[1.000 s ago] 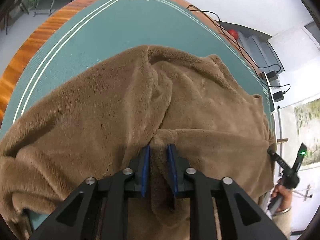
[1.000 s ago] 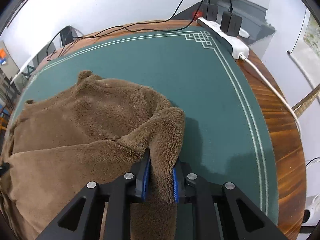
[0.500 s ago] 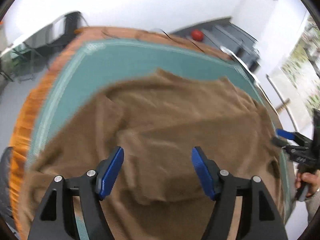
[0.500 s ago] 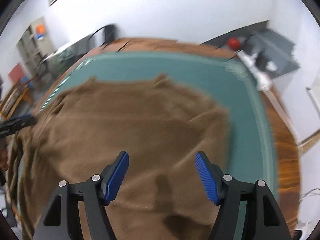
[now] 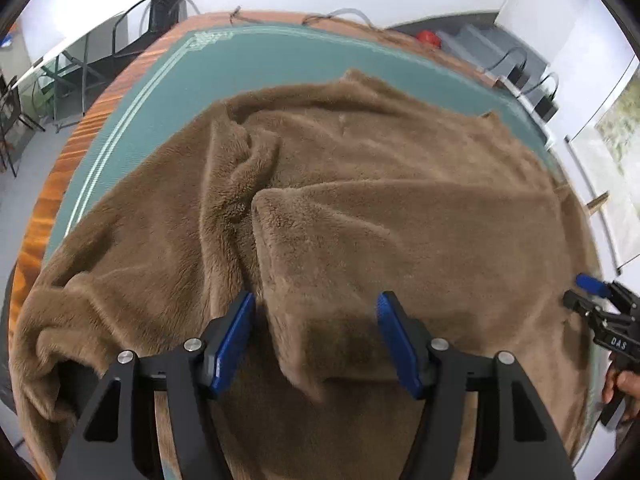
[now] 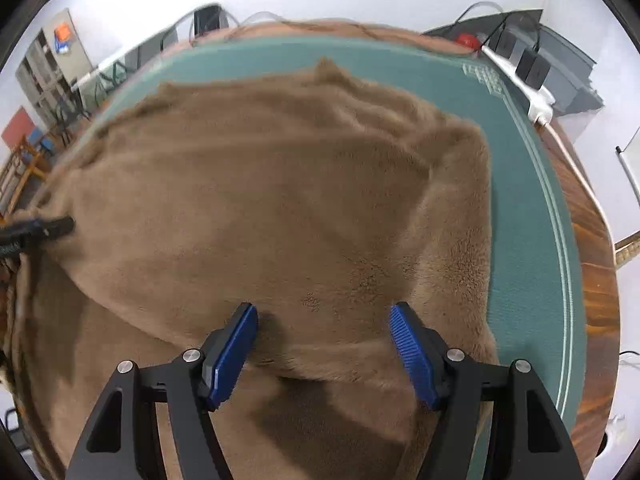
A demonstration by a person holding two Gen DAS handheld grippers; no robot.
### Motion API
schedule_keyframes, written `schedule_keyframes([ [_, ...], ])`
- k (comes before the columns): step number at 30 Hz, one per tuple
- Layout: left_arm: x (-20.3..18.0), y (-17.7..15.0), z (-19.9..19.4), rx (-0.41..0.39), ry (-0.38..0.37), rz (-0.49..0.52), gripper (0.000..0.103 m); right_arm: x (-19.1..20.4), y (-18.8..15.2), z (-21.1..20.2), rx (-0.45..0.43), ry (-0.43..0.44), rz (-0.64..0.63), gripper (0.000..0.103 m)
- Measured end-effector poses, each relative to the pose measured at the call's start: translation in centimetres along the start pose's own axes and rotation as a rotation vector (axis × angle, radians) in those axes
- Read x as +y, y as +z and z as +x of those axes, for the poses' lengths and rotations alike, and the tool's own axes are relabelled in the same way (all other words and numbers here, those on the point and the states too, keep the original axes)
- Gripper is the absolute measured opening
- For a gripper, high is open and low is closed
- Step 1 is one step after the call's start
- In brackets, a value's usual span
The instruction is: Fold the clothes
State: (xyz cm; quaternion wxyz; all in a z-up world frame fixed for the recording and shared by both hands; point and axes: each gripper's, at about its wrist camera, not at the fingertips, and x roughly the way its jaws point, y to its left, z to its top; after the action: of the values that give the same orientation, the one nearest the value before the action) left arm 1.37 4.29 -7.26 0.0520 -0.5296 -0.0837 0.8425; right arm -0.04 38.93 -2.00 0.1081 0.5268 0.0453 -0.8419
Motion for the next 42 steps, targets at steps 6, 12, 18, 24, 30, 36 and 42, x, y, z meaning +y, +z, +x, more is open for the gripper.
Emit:
schedule_keyframes([
  [6, 0.0, -3.5, -2.5, -0.009, -0.039, -0.052, 0.068, 4.5, -3.1, -2.4, 0.006, 0.118, -0.064, 0.071],
  [12, -0.3, -7.5, -1.4, 0.049, -0.014, -0.091, 0.068, 7.2, -7.4, 0.4, 0.065, 0.112, -0.203, 0.079],
  [18, 0.0, -10.1, -5.1, -0.029, -0.055, -0.174, 0.068, 8.1, -7.6, -1.1, 0.061, 0.106, -0.229, 0.080],
  [24, 2.4, -14.5, -9.9, -0.097, -0.107, -0.362, 0.069, 8.9, -9.4, -3.8, 0.036, 0.150, -0.241, 0.080],
  [30, 6.1, -19.8, -12.2, -0.129, -0.120, -0.608, 0.069, 10.2, -11.4, -5.2, 0.035, 0.175, -0.283, 0.080],
  [36, 9.7, -24.8, -13.9, -0.164, -0.136, -0.845, 0.069, 11.0, -12.2, -6.1, 0.029, 0.182, -0.318, 0.080],
  [42, 13.3, -29.0, -15.2, -0.199, -0.134, -1.056, 0.069, 10.7, -12.3, -6.4, 0.020, 0.181, -0.309, 0.080],
])
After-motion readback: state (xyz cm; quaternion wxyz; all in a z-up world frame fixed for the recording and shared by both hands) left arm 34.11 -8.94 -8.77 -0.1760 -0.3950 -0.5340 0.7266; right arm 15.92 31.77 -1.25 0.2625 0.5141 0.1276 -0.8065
